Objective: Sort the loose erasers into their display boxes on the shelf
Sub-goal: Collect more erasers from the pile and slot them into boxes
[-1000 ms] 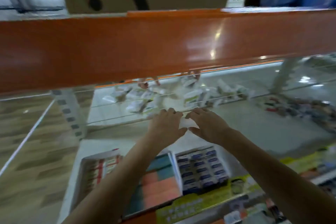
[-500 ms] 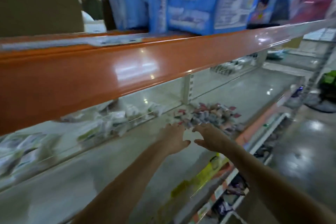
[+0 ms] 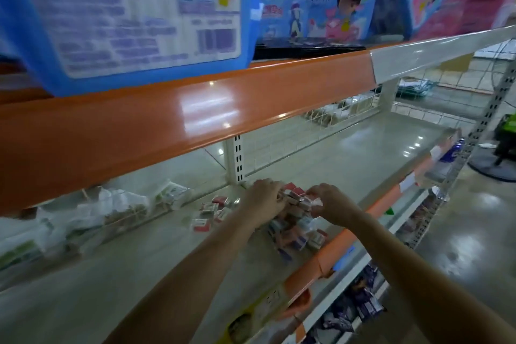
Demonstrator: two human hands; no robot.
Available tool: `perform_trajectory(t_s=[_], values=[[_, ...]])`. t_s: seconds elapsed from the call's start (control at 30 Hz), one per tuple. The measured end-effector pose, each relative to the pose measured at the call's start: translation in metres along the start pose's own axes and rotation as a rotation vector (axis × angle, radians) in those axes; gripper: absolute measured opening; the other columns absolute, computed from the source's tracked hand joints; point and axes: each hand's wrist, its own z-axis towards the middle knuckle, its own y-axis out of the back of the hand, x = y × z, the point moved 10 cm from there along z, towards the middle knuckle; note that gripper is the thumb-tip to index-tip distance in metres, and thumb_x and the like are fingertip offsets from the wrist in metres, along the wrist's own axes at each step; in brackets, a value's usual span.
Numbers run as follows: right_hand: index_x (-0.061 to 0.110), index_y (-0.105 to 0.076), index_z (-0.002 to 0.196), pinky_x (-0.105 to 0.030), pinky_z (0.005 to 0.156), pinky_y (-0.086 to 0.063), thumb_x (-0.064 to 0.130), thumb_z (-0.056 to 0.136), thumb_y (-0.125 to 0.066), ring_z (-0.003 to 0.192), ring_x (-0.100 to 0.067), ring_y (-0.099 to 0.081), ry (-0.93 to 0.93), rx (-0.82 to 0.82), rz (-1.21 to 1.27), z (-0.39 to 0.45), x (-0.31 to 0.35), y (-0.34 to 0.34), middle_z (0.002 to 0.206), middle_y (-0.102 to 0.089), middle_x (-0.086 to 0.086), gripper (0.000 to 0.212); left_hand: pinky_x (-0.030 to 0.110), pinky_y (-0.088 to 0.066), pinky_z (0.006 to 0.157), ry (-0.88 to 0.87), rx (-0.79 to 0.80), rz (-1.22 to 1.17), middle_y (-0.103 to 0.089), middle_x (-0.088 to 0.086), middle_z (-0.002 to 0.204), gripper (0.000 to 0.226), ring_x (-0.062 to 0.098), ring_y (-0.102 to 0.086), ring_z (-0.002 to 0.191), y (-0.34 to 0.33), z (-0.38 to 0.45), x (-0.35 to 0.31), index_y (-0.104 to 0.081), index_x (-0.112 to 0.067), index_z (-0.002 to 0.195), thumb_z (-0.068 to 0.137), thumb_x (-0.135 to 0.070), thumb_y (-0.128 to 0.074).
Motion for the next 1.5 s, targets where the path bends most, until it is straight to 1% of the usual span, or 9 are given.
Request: perform_trajectory(t_s=[0.13, 0.3, 0.63, 0.77, 0.87, 1.03, 1.27, 1.4, 1.5], values=[[0.015, -0.051, 0.129, -0.034, 0.101, -0.039, 0.021, 0.092, -0.053, 0.118, -0.024, -0.047, 0.02, 0.017, -0.019, 0.028, -0.021, 0.002, 0.129, -0.051, -0.009, 0.037, 0.03, -0.04, 0.086, 0.005, -0.015, 0.043, -0.056, 0.003, 0.123, 0.033, 0.02, -0.051, 0.111, -0.004, 0.036, -0.005, -0.055, -0.017, 0.124, 0.094, -0.029, -0.049], [0.018, -0.051, 0.128, -0.033, 0.097, -0.041, 0.017, 0.094, -0.05, 0.117, -0.023, -0.048, 0.051, 0.032, -0.073, 0.056, -0.036, -0.008, 0.129, -0.05, -0.007, 0.035, 0.032, -0.04, 0.092, 0.058, 0.064, 0.068, -0.055, 0.006, 0.127, 0.033, 0.022, -0.05, 0.116, -0.022, 0.077, -0.001, -0.056, -0.016, 0.124, 0.092, -0.019, -0.05], [0.019, -0.058, 0.121, -0.033, 0.09, -0.043, 0.013, 0.09, -0.053, 0.111, -0.024, -0.05, 0.05, 0.05, -0.072, 0.071, -0.061, -0.027, 0.117, -0.055, -0.005, 0.032, 0.029, -0.049, 0.077, 0.177, 0.189, 0.149, -0.067, 0.008, 0.107, 0.022, 0.022, -0.063, 0.093, -0.055, 0.11, 0.025, -0.069, -0.013, 0.107, 0.087, -0.011, -0.06], [0.019, -0.058, 0.122, -0.034, 0.091, -0.043, 0.019, 0.089, -0.055, 0.11, -0.023, -0.05, 0.057, 0.034, -0.05, 0.071, -0.066, -0.027, 0.117, -0.055, -0.005, 0.032, 0.026, -0.045, 0.071, 0.146, 0.289, 0.217, -0.067, 0.007, 0.105, 0.024, 0.02, -0.061, 0.09, -0.063, 0.116, 0.021, -0.067, -0.011, 0.11, 0.087, -0.015, -0.061], [0.019, -0.057, 0.122, -0.034, 0.09, -0.043, 0.019, 0.089, -0.055, 0.11, -0.022, -0.05, 0.064, 0.031, -0.043, 0.071, -0.067, -0.026, 0.118, -0.055, -0.004, 0.033, 0.026, -0.044, 0.068, 0.128, 0.325, 0.294, -0.064, 0.004, 0.091, 0.023, 0.018, -0.055, 0.081, -0.068, 0.117, 0.018, -0.065, -0.009, 0.109, 0.087, -0.013, -0.06], [0.019, -0.057, 0.122, -0.033, 0.088, -0.043, 0.02, 0.091, -0.053, 0.109, -0.021, -0.05, 0.091, 0.022, -0.02, 0.069, -0.067, -0.023, 0.117, -0.055, -0.003, 0.031, 0.031, -0.049, 0.075, 0.116, 0.258, 0.273, -0.065, 0.01, 0.103, 0.024, 0.023, -0.06, 0.093, -0.07, 0.119, 0.015, -0.062, -0.009, 0.111, 0.088, -0.006, -0.053], [0.014, -0.059, 0.12, -0.025, 0.083, -0.04, 0.019, 0.09, -0.057, 0.1, -0.021, -0.055, 0.121, -0.099, 0.091, 0.056, -0.07, -0.007, 0.115, -0.055, -0.005, 0.03, 0.03, -0.04, 0.086, 0.143, 0.038, -0.004, -0.056, 0.008, 0.122, 0.042, 0.022, -0.049, 0.113, -0.043, 0.103, 0.022, -0.057, -0.014, 0.124, 0.083, -0.022, -0.066], [0.014, -0.059, 0.12, -0.019, 0.081, -0.038, 0.016, 0.089, -0.059, 0.098, -0.018, -0.056, 0.154, -0.191, 0.202, 0.044, -0.063, 0.009, 0.114, -0.054, -0.004, 0.032, 0.026, -0.038, 0.08, 0.17, -0.051, -0.211, -0.057, 0.001, 0.116, 0.036, 0.013, -0.052, 0.098, -0.023, 0.079, 0.023, -0.061, -0.021, 0.119, 0.084, -0.024, -0.064], [0.017, -0.058, 0.122, -0.01, 0.075, -0.038, 0.021, 0.09, -0.058, 0.088, -0.006, -0.054, 0.206, -0.192, 0.295, 0.033, -0.044, 0.016, 0.11, -0.053, 0.001, 0.033, 0.026, -0.046, 0.075, 0.188, -0.062, -0.411, -0.064, -0.006, 0.105, 0.028, 0.006, -0.057, 0.081, -0.009, 0.05, 0.024, -0.064, -0.022, 0.116, 0.09, -0.024, -0.056]])
